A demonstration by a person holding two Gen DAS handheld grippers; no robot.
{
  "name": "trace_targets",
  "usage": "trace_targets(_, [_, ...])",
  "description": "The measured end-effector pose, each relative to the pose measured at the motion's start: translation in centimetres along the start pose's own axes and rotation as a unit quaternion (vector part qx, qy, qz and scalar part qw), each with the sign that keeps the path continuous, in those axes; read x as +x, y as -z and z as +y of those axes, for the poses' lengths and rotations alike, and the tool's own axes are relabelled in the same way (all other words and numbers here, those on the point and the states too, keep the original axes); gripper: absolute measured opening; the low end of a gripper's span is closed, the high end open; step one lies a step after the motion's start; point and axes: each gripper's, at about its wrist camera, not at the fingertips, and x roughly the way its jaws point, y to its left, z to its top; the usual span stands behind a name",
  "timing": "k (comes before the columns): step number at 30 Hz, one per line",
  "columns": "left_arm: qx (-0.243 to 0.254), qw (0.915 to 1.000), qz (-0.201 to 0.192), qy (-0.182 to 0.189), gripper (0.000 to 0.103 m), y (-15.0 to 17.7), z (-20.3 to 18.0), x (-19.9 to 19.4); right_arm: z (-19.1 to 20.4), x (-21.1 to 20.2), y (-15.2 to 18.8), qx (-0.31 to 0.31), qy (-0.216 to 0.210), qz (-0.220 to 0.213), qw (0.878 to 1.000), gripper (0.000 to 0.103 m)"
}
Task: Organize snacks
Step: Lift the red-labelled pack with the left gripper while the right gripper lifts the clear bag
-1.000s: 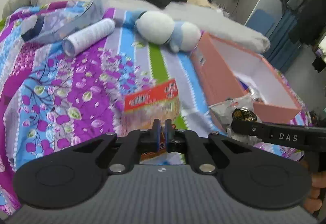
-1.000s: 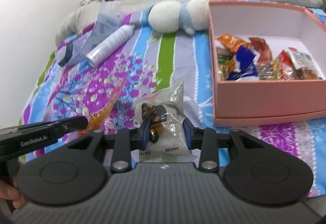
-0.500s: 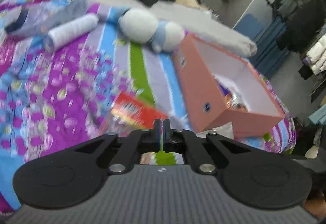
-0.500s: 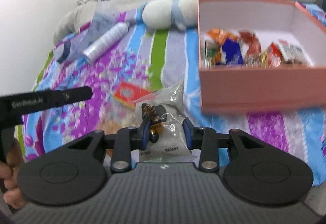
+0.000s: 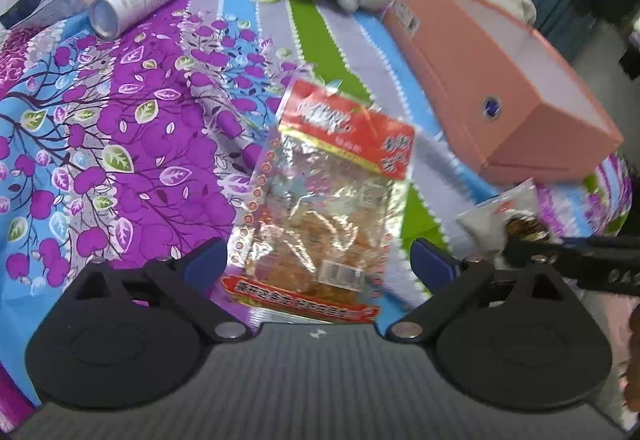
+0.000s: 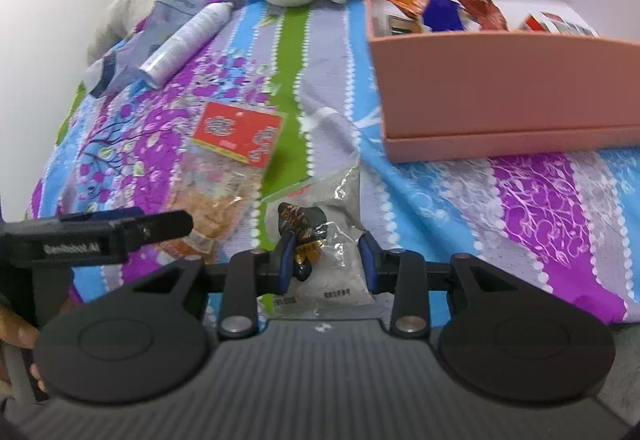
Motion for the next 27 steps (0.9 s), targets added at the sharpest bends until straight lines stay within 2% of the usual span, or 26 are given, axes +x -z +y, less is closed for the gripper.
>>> trace_targets(4, [0.015,0.9997,0.017,-0.004,0.100,-0.2,0.1,1.5,-0.7,0.5,0.0,0.006,0.007,0.004,1.000,0.037])
trace_targets(8, [0.044,0.9983,0.028,-0.027,0.101,0.0,-0.5,2.7,-1.4,0.9,-0.1,0.016,0.010,0.009,1.000,0.037])
trace_targets(13, [0.085,0.9948,0.028,-0.049,0.102,0.8,-1.6,3.4,-1.5,1.6,-0.1,0.014,0.013,0.017,1.000,0.037])
trace_targets(18, [0.098,0.9925,0.030,-0.067,0.100,1.4,-2.3,3.8,-1.3,2.2,0.0,0.014,0.012,0.026,0.999,0.037])
trace_targets(21, [0.087,0.9929,0.027,-0.077,0.088,1.2,-2.3,3.4,-1.1,2.4,0.0,0.012,0.010,0.028,0.999,0.037])
trace_targets(23, [0.077,0.9934,0.023,-0.082,0.074,1.0,-2.2,2.9,-1.1,2.3,0.0,0.011,0.009,0.028,1.000,0.037])
trace_targets(27, [0.059,0.9947,0.020,-0.082,0.061,0.8,-1.8,2.0,-0.9,2.0,0.0,0.006,0.009,0.024,1.000,0.037])
